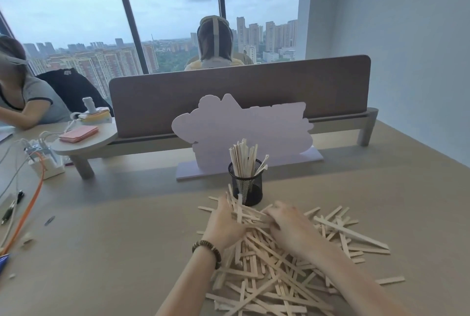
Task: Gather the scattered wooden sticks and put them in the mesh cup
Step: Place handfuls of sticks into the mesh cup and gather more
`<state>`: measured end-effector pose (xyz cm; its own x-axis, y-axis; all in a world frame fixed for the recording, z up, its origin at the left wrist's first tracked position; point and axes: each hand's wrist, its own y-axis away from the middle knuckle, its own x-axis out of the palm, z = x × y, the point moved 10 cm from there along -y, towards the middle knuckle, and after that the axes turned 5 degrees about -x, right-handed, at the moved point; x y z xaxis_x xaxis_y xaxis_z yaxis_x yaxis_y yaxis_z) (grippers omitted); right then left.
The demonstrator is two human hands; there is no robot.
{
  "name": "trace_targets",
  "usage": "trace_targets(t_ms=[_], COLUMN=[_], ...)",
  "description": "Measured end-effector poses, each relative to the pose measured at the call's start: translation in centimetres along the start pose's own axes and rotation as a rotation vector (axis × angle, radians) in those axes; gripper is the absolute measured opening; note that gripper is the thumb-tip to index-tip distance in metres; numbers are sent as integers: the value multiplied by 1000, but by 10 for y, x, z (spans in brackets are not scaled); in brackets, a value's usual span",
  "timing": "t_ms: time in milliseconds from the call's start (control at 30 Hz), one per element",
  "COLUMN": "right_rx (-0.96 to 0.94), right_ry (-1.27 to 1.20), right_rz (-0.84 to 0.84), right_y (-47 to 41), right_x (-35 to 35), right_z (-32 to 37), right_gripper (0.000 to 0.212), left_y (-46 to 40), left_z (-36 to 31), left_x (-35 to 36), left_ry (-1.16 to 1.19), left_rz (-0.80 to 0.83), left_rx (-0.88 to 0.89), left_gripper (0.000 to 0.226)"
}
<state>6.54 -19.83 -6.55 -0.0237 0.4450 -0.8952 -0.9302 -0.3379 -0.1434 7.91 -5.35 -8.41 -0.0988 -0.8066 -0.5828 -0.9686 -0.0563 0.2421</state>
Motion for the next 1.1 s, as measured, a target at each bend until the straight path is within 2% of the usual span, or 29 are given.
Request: trace_targets(t_ms=[67, 233, 300, 367, 567, 700, 833, 900, 967, 1100], right_rx=[5, 19, 17, 11, 35, 1, 32, 28, -21, -35], right_ry=[16, -34, -73, -109, -260, -543, -751, -752, -718, -716], right_rz=[-3, -29, -46, -51, -136, -209, -299, -346, -397, -560], right_y=[2, 2, 2, 2, 3, 3, 4, 4, 3, 8], right_x=[-1, -9, -16, -20, -33, -43, -52, -59, -68, -86], right_z=[1, 7, 11, 14, 18, 26, 20, 20, 24, 23], right_gripper=[16, 36, 37, 34, 23, 23, 37, 34, 47, 47], left_y=[2, 2, 3, 4, 5, 8, 10, 13, 20, 41], left_z=[4, 11, 13, 13, 17, 15, 18, 13, 1, -32], left_x=[-6, -25, -28, -36, -40, -39, -40, -44, -51, -63], left_ry=[132, 314, 364, 388, 524, 505, 661, 729, 753, 780], left_rz=[-31, -122, -125, -176, -205, -202, -201, -209, -219, -221], left_rx=[-18, -44, -63, -54, -22, 6, -14, 17, 81, 287], left_gripper=[84, 83, 67, 33, 15, 17, 13, 9, 12, 12])
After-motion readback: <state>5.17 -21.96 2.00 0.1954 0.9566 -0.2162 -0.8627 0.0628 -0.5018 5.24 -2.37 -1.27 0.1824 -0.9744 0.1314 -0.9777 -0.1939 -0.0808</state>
